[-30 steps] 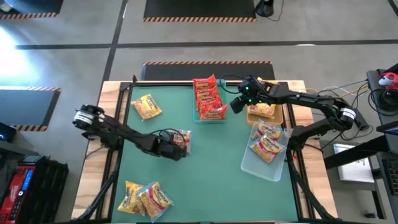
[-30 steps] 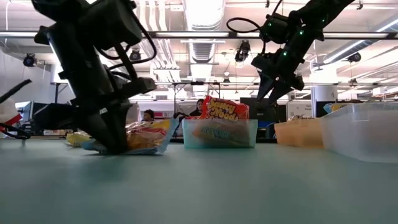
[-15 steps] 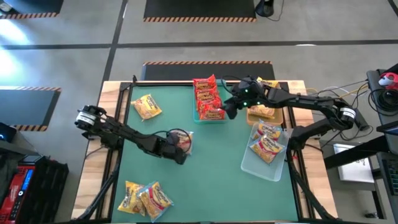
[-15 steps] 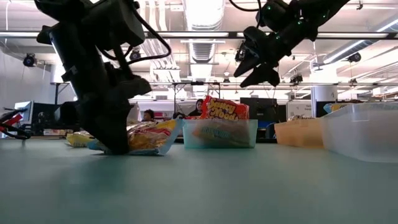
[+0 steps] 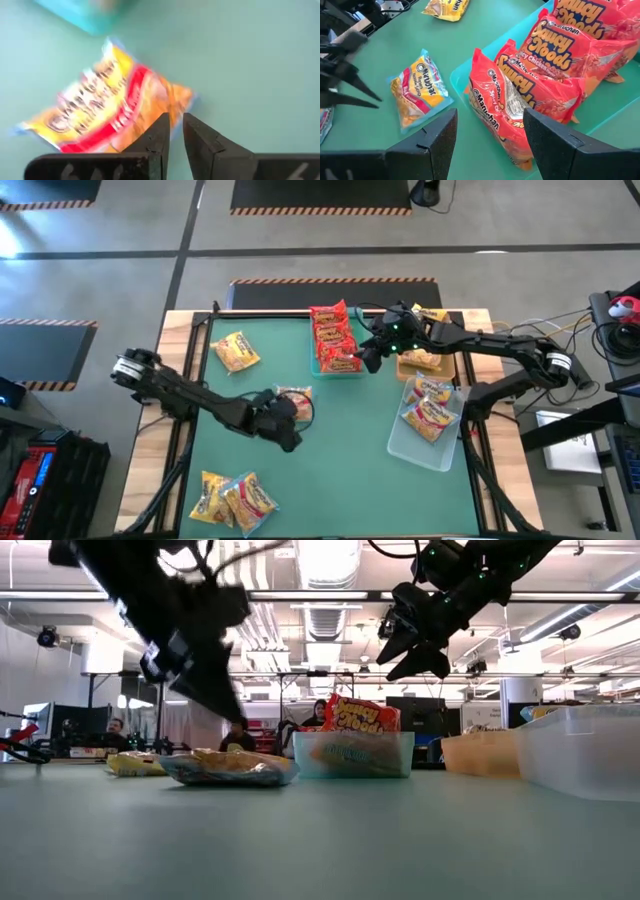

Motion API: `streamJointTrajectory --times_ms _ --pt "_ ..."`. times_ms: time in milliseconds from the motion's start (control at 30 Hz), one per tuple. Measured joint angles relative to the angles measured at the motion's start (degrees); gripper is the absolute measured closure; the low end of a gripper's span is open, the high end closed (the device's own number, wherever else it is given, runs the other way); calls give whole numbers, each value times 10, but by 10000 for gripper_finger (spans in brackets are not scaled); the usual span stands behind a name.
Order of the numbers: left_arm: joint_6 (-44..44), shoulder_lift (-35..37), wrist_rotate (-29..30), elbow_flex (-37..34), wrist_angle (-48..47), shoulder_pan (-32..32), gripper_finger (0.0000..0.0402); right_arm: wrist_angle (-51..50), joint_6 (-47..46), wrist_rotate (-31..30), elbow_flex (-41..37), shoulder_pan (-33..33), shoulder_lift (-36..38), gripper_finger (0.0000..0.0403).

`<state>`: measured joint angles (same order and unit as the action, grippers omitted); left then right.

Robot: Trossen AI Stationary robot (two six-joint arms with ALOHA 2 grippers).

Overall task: Sort Maruchan noodles
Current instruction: Put the blue noodle pack into the transparent bin

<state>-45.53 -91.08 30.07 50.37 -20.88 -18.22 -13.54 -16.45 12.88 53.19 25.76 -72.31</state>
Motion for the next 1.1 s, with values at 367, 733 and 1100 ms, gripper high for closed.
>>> streamJointTrajectory --times_ms 367,733,1100 --pt "-319 -17 78 -8 -25 29 365 0 7 -9 0 0 0 188" --pt "-457 -68 66 -14 18 35 365 -7 7 -9 0 0 0 188" --pt "-235 -71 -53 -14 133 35 365 -24 16 -9 -1 0 0 188"
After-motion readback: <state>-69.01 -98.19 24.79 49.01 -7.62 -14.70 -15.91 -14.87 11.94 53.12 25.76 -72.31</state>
